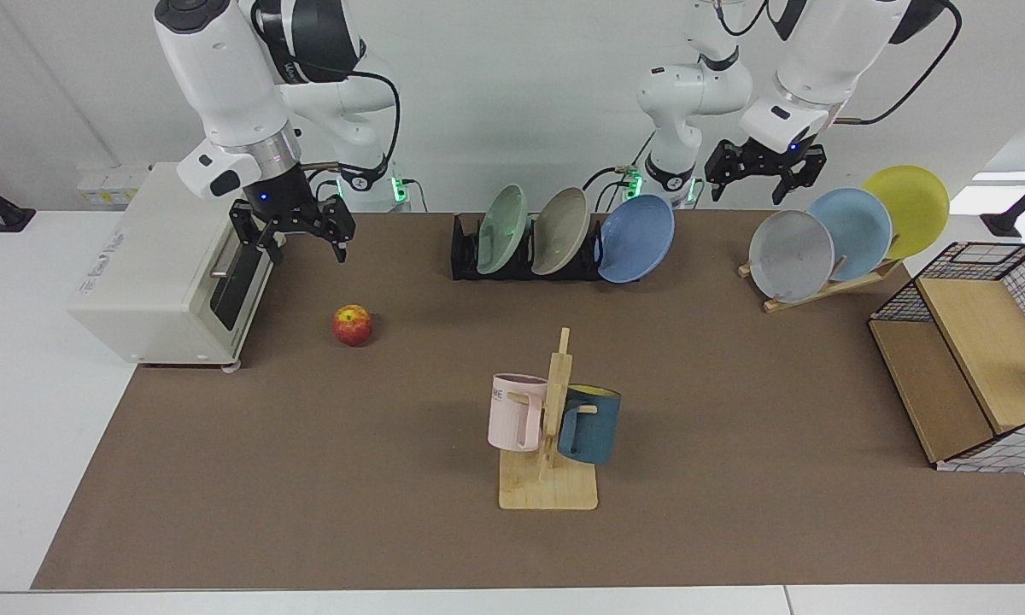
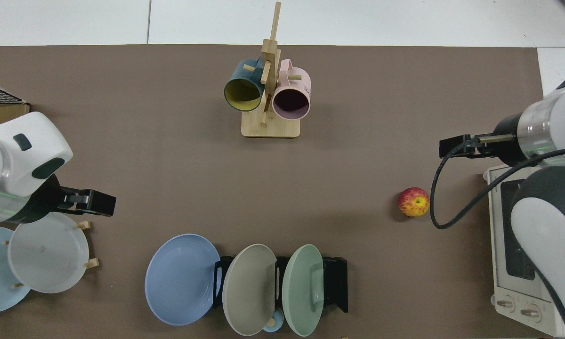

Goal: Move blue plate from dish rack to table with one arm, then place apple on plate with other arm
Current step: 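Reach the left gripper down to the blue plate in the dish rack, then grasp the blue plate with the left gripper and lift it from the rack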

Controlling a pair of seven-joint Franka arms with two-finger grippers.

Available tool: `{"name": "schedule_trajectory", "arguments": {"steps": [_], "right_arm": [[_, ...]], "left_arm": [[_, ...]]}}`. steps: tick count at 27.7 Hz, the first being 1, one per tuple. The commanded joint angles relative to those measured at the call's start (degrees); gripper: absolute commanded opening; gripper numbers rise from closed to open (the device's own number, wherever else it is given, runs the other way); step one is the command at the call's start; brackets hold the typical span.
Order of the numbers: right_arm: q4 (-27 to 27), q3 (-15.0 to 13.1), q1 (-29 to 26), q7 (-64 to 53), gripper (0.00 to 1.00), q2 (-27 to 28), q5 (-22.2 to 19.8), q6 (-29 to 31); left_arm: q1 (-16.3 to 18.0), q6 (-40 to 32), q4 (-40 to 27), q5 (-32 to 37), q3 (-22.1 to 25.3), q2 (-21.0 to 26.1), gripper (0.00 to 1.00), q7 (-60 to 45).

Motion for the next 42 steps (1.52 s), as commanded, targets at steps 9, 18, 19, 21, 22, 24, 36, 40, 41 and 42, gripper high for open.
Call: {"name": "schedule_trajectory", "arguments": {"steps": [9, 18, 19, 21, 22, 24, 36, 40, 41, 42], "right_arm": [[-9.5, 0.0, -0.6, 3.1, 1.0, -1.1, -0.2, 1.9], [-14.4, 0.0, -0.8, 3.7, 1.0, -2.1, -0.2, 3.3], [-15.1, 0.1, -0.8, 3.7, 1.0, -2.1, -0.2, 3.9], [-16.3, 0.1, -0.6, 3.7, 1.0, -2.1, -0.3, 4.9], [-16.8, 0.0, -0.4, 3.7, 1.0, -2.1, -0.3, 5.3], [-18.4, 0.0, -0.4, 3.7, 1.0, -2.2, -0.3, 6.4], [-31.1, 0.0, -0.8, 3.7, 1.0, -3.9, -0.4, 18.9], [-34.5, 0.0, -0.9, 3.7, 1.0, -3.5, -0.5, 24.0], [-35.4, 0.0, -1.0, 3.7, 1.0, -3.5, -0.4, 25.1], [-36.2, 0.0, -1.0, 3.7, 1.0, -3.5, -0.4, 26.2]], "left_arm": [[-0.5, 9.7, -19.6, -5.8, -1.7, -9.4, 0.99, 0.8], [-0.5, 13.1, -30.5, -6.7, -4.6, -12.6, 0.97, 0.8], [-0.5, 13.4, -31.8, -6.8, -4.6, -12.8, 0.97, 0.8], [-0.5, 13.4, -33.0, -8.3, -4.6, -13.2, 0.96, 0.7], [-0.5, 13.4, -33.7, -9.3, -4.7, -13.3, 0.95, 0.7], [-0.5, 14.1, -35.1, -10.8, -4.9, -13.4, 0.94, 0.7], [-0.9, 16.8, -40.4, -11.2, -7.8, -14.1, 0.8, -0.2], [-0.9, 16.3, -40.4, -11.3, -8.3, -14.1, 0.45, -0.2], [-0.9, 16.3, -40.4, -11.3, -8.6, -14.1, 0.37, -0.2], [-0.9, 16.3, -40.3, -11.3, -8.7, -14.1, 0.33, -0.2]]}}
